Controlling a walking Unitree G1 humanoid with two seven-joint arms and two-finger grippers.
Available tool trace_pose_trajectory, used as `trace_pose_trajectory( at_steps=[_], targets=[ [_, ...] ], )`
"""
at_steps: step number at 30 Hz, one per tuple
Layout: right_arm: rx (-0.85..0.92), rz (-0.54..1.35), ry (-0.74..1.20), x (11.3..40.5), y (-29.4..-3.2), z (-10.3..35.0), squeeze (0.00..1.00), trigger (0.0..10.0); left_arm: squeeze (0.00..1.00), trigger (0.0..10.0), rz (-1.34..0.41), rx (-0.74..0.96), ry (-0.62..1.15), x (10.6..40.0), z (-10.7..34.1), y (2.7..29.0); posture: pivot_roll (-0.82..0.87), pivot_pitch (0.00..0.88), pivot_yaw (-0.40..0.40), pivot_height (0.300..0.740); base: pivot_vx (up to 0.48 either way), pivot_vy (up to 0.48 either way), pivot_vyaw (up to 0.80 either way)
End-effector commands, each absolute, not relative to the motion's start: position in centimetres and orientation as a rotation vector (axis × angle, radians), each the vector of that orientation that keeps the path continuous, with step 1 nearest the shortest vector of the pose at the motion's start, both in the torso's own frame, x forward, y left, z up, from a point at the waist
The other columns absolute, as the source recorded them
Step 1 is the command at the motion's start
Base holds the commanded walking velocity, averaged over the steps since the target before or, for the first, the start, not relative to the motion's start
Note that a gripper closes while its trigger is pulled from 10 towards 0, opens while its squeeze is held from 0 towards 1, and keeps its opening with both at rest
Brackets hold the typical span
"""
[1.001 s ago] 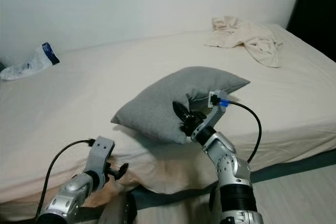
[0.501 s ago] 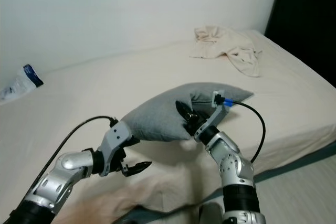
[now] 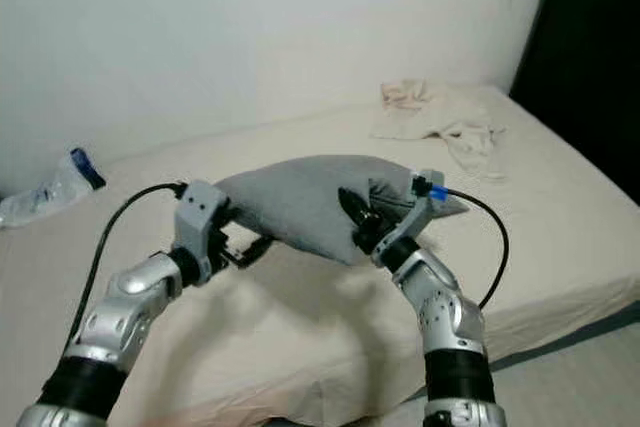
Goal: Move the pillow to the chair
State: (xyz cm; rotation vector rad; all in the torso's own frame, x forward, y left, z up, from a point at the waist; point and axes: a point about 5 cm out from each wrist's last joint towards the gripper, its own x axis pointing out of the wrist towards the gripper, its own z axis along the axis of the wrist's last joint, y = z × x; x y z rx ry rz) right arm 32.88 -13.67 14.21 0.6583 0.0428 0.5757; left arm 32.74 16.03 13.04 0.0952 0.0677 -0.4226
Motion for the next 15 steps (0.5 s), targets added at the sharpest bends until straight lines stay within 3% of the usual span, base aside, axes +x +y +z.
trace_pose_trajectory(
  at_steps=[1, 4, 5, 11, 15],
  targets=[
    [0.649, 0.589, -0.017, 33.0, -13.5, 15.3, 0.0, 0.0, 0.0, 10.0, -0.346, 0.065, 0.117, 32.6, 11.8, 17.0, -0.1, 0.043, 0.068, 0.74, 0.0, 0.0, 0.0],
    [0.628, 0.528, -0.005, 33.3, -14.2, 14.9, 0.0, 0.0, 0.0, 10.0, -0.209, 0.031, 0.179, 32.6, 10.3, 18.2, -0.1, 0.044, 0.068, 0.74, 0.0, 0.0, 0.0],
    [0.616, 0.498, 0.001, 33.4, -14.6, 14.6, 0.0, 10.0, 0.0, 10.0, -0.146, 0.042, 0.221, 32.4, 9.2, 18.7, -0.09, 0.043, 0.068, 0.74, 0.0, 0.0, 0.0],
    [0.579, 0.469, 0.004, 33.2, -15.4, 14.0, 0.0, 10.0, 0.0, 10.0, -0.048, 0.082, 0.323, 31.3, 6.4, 19.2, -0.09, 0.039, 0.061, 0.74, 0.0, 0.0, 0.0],
    [0.54, 0.486, 0.011, 32.8, -15.4, 13.6, 0.0, 10.0, 0.0, 10.0, 0.037, 0.152, 0.384, 30.5, 4.9, 19.8, -0.09, 0.032, 0.056, 0.74, 0.0, 0.0, 0.77]
  ],
)
